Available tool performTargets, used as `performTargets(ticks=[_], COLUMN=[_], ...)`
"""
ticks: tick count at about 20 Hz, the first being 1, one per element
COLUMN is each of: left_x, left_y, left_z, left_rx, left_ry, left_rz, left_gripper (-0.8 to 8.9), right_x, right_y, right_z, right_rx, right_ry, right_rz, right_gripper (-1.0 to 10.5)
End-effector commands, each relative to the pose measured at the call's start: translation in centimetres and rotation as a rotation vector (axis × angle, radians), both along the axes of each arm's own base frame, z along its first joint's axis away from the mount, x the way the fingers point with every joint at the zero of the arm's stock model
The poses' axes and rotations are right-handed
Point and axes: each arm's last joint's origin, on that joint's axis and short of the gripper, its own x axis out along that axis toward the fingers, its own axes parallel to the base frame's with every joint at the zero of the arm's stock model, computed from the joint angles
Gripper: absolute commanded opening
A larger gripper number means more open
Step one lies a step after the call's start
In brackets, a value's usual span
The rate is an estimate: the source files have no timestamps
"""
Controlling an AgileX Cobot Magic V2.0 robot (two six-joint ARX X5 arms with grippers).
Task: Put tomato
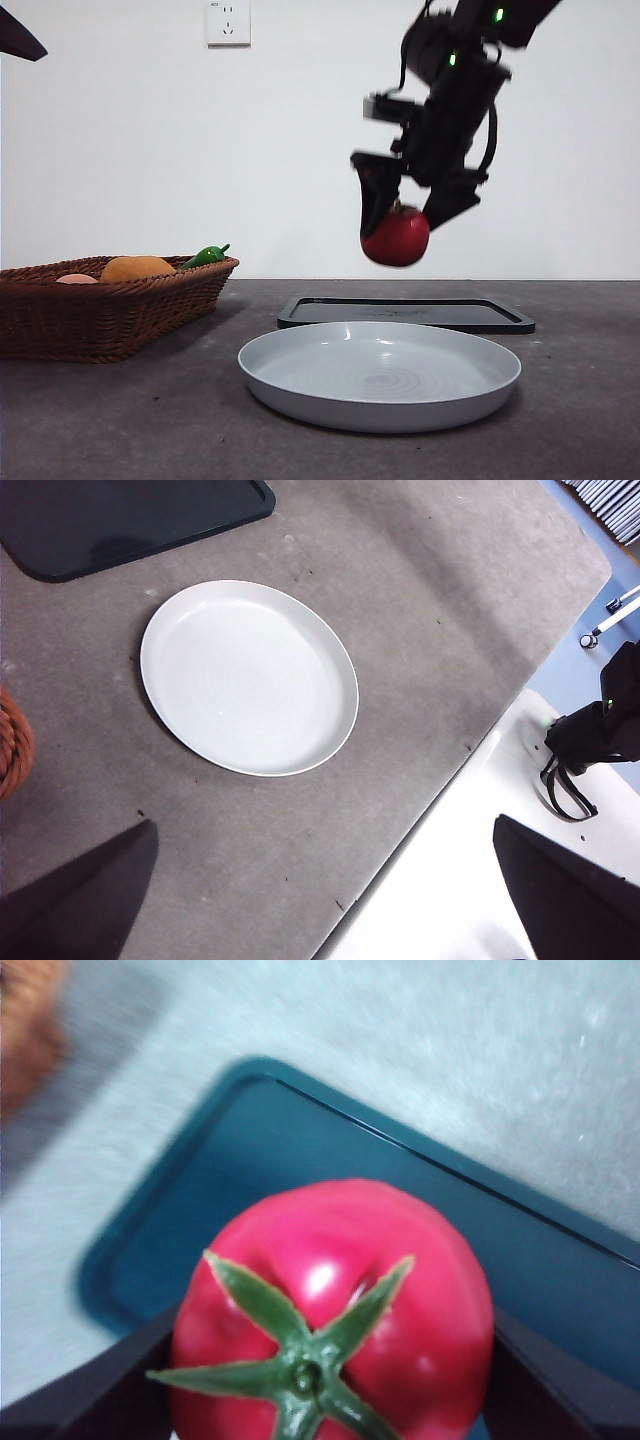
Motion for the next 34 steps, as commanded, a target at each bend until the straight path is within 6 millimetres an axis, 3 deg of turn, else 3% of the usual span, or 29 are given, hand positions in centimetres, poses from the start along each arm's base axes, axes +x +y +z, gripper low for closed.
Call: performTargets(ticks=[1,6,15,17,23,26,28,30,34], left_x=[0.1,0.1,0.1,0.1,0.1,0.1,0.1,0.1,0.1], left_y=[-0.1,-0.1,-0.1,-0.1,-0.1,-0.1,-0.1,-0.1,-0.1], left_z=[0.5,0.5,0.5,0.5,0.5,0.5,0.5,0.5,0.5], left_rx=[-0.006,-0.006,-0.006,-0.005,-0.005,-0.004,-0.004,-0.004,-0.005], left_ry=[-0.032,-0.033,-0.032,-0.032,-0.031,-0.029,-0.029,-0.030,-0.032], left_rz=[-0.017,-0.017,-0.017,-0.017,-0.017,-0.017,-0.017,-0.017,-0.017], left_gripper=[5.53,5.53,5.53,5.53,5.53,5.54,5.54,5.53,5.53], right_x=[1.5,3.0,3.0,2.8,2.4,1.7,0.6,-1.3,-7.4], right_y=[0.1,-0.5,0.1,0.3,0.7,0.4,0.0,-0.8,-3.0], right_z=[-1.7,-4.5,-5.3,-5.4,-4.9,-2.8,-0.1,3.2,10.8], right_rx=[-0.008,-0.005,0.014,0.009,0.021,0.030,0.037,0.042,0.076], right_ry=[0.000,0.024,0.041,0.057,0.062,0.047,0.027,0.015,-0.010], right_rz=[-0.001,-0.017,0.009,0.015,0.004,0.002,0.004,0.005,0.030], right_gripper=[2.1,2.1,2.2,3.8,5.5,5.5,5.5,5.5,5.5])
